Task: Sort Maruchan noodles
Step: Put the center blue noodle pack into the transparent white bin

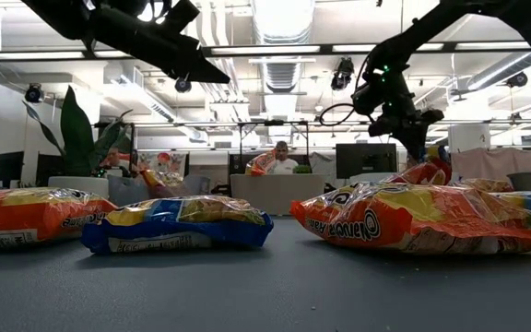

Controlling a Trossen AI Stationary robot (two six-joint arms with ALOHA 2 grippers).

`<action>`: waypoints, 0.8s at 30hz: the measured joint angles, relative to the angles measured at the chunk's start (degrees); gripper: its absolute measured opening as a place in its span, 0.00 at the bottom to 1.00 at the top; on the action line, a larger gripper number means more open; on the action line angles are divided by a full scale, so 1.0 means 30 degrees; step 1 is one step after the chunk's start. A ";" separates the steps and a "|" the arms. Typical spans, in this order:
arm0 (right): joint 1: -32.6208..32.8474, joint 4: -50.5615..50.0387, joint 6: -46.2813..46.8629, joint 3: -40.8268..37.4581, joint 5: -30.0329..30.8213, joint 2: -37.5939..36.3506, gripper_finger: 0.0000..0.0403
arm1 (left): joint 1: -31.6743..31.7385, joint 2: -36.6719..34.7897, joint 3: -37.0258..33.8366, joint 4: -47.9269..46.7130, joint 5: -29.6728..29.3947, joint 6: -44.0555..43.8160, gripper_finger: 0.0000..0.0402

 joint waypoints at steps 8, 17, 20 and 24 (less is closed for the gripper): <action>-0.0007 0.0141 0.0631 0.0000 0.0157 0.0000 0.27 | 0.0001 0.0000 0.0000 0.0000 0.0000 0.0000 0.00; -0.0044 -0.0432 0.0758 0.0465 0.2133 -0.0060 0.35 | 0.0002 0.0000 0.0000 0.0000 0.0000 0.0000 0.00; -0.0044 -0.0762 0.0812 0.0621 0.2133 -0.0073 0.34 | 0.0002 0.0000 0.0000 0.0000 0.0000 0.0000 0.00; -0.0044 -0.1027 0.0782 0.0707 0.2142 -0.0106 0.36 | -0.0004 0.0000 0.0000 0.0006 0.0000 0.0000 0.00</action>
